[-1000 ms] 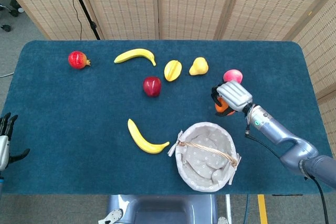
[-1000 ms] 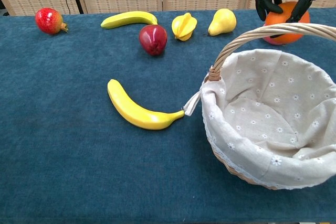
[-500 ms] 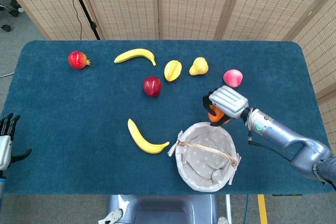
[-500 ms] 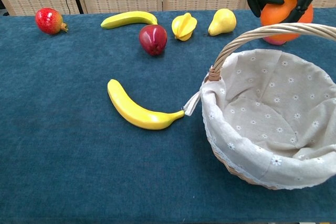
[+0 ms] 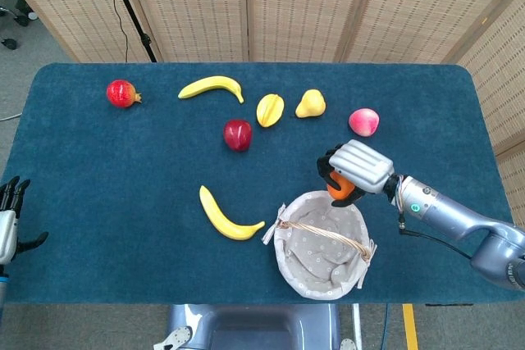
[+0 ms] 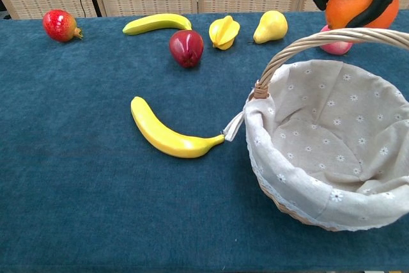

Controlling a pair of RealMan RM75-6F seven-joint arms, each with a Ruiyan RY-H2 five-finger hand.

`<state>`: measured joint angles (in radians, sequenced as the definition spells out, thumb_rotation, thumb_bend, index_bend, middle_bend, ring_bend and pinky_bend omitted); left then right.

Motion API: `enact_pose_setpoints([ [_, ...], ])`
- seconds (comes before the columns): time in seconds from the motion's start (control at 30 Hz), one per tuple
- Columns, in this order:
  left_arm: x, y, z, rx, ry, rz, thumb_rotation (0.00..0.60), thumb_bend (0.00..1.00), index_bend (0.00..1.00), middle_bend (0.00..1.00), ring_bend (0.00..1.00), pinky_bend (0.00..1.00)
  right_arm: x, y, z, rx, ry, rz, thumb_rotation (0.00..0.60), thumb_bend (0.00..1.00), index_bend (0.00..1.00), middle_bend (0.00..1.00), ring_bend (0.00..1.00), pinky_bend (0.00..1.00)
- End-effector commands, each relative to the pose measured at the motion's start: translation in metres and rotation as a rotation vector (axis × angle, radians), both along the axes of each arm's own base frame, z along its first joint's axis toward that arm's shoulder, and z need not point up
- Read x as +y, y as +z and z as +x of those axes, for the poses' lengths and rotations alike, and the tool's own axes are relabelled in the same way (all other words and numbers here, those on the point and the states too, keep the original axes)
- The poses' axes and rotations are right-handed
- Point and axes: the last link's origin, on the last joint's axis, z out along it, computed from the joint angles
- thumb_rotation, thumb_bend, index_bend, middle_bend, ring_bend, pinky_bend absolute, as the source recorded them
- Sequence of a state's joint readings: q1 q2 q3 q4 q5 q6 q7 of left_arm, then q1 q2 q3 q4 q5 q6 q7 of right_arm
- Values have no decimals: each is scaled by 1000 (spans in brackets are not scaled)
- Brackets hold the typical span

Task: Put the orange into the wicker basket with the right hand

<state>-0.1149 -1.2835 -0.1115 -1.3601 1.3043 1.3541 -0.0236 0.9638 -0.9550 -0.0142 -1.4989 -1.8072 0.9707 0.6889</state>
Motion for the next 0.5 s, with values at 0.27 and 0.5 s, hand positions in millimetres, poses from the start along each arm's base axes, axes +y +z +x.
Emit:
enact_pose_setpoints([
  [0.27,2,2,2,-3,-11,2,600,153,86,0,0,0,21,9,3,-23,22,-1,600,276,758,518,603,651],
  [0.5,1,4,2,-3,-15,8,600,152,86,0,0,0,33,12,-3,-37,10,4,600,276,758,518,605,651],
])
